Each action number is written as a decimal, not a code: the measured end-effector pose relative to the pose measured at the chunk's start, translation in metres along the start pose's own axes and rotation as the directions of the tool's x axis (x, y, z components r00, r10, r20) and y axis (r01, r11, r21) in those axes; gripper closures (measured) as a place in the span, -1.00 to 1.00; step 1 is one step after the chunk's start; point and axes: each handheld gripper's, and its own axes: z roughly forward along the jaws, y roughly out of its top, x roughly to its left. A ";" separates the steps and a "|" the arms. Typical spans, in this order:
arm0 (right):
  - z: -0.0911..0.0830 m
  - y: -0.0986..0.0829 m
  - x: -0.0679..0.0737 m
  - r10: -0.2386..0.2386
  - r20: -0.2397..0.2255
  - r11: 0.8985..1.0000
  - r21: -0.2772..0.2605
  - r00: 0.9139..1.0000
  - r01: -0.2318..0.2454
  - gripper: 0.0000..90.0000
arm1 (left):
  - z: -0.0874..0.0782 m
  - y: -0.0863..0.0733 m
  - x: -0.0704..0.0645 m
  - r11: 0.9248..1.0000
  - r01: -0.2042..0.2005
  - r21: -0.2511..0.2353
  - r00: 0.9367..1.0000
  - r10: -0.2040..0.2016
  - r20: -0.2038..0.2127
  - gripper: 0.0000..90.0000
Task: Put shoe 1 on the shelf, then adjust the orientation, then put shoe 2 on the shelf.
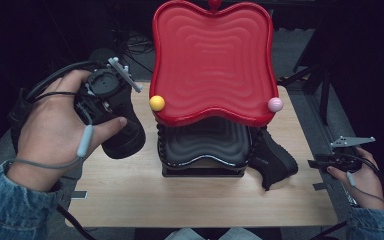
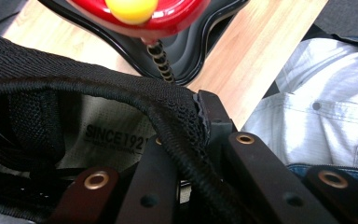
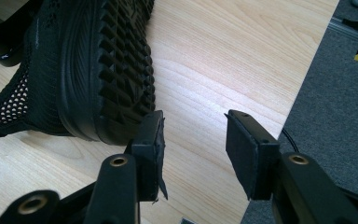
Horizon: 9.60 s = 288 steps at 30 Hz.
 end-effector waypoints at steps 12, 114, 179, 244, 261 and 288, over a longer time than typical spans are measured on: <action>-0.001 -0.001 -0.001 0.005 -0.006 1.000 -0.002 1.000 -0.005 0.29 | -0.022 0.023 -0.018 0.999 -0.035 0.027 0.996 0.036 -0.076 0.92; -0.015 -0.027 -0.001 0.037 0.015 0.999 -0.005 0.999 -0.037 0.29 | 0.042 0.162 -0.015 0.966 -0.241 -0.097 0.970 0.239 -0.033 0.73; 0.002 -0.005 0.004 -0.008 -0.009 1.000 0.001 1.000 0.008 0.27 | -0.027 0.031 0.043 0.985 0.007 -0.170 0.996 -0.022 -0.087 0.08; -0.003 0.050 0.041 -0.062 -0.056 0.988 0.136 0.997 0.069 1.00 | 0.217 -0.106 0.063 0.976 0.216 -0.034 0.971 -0.211 0.108 0.12; 0.007 0.093 0.067 -0.159 -0.112 0.970 0.166 0.981 0.176 1.00 | 0.225 -0.114 0.066 0.972 0.235 -0.012 0.968 -0.232 0.095 0.13; 0.056 0.117 0.077 -0.247 -0.107 0.925 0.270 0.963 0.267 1.00 | 0.228 -0.122 0.065 0.968 0.252 0.007 0.964 -0.251 0.090 0.12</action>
